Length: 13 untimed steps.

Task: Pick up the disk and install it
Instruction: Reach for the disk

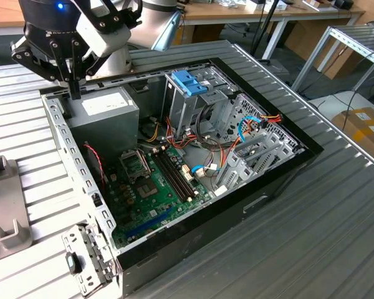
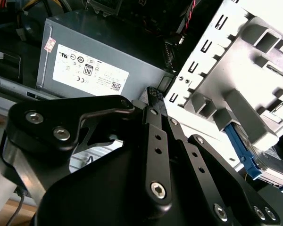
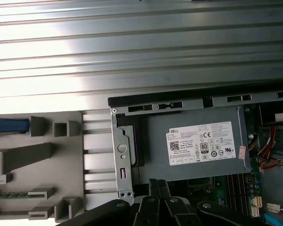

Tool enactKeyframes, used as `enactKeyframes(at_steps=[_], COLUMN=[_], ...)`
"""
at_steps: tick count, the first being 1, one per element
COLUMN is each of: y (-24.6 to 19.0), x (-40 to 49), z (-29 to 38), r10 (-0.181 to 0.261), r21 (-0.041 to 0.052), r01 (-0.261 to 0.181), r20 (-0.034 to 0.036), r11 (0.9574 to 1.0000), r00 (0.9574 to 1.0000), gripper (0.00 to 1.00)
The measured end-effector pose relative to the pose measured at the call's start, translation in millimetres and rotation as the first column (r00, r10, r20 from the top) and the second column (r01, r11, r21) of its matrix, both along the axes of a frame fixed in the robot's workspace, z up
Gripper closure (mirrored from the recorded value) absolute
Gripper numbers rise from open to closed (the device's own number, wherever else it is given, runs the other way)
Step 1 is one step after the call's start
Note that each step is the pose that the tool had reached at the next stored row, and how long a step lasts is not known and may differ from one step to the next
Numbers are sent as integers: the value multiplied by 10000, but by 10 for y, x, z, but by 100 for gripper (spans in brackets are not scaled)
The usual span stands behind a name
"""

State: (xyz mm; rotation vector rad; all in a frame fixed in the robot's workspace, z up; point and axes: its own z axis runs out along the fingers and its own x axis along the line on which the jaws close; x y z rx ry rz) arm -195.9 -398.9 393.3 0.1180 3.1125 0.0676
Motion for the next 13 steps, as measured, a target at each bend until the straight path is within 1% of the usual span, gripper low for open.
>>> enactKeyframes(at_steps=[13], y=[0], x=[-81], z=[0], r10=[0], r21=[0], r01=[0], r20=[0], r11=[10000], r00=[10000], gripper=[90])
